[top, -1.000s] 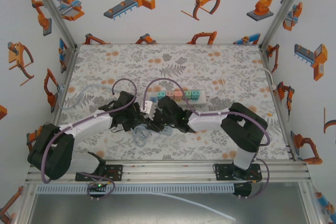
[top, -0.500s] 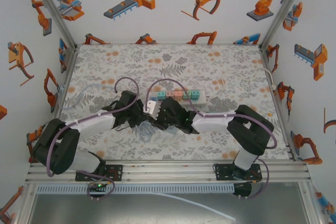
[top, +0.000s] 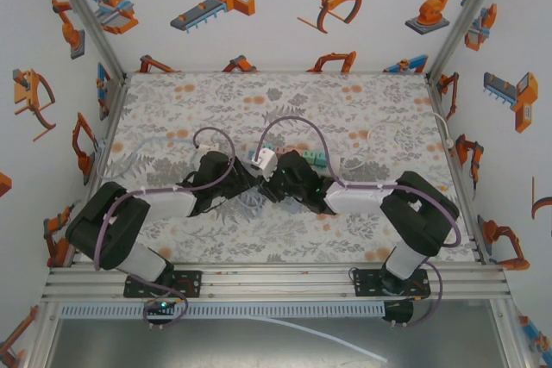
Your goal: Pull the plug off the socket
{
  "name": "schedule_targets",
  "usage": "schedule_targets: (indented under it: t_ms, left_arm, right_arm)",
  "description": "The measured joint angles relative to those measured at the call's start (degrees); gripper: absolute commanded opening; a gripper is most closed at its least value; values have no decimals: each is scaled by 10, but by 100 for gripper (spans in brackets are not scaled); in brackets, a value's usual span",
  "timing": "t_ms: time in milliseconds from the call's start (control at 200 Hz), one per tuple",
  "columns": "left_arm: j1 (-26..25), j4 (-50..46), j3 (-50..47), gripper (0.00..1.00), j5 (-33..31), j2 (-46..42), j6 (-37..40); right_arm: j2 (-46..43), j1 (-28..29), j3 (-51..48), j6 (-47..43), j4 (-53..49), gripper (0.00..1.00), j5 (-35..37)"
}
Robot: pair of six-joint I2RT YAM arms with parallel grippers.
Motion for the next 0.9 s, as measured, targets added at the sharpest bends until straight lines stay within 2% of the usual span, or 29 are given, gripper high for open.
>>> schedule_targets:
  t_ms: [120,280,446,621,741,841,896]
  left_arm:
    - [0,42,17,51,3,39,-1]
    - [-1,61,19,51,2,49,-4]
    - [-3,73,20,50,0,56,-4]
    - [-7,59,20,52,-4,46,-2]
    - [-10,-24,11,58,-13,-14,2]
    - [-16,-176,12,68,-31,-101,13]
    - [-16,-276,13,72,-49,-152,23]
  right_arm:
    - [-5,-9,0,21,-1,0,17]
    - [-25,-9,-5,30,-13,0,26]
    - [-46,22,14,-34,-81,0,51]
    - [-51,28,-20,-37,-39,0,59]
    - [-51,32,-42,-18,0,0,38]
    - [-44,38,-62,-2,37,0,20]
    - [-37,40,-64,5,49,16,11]
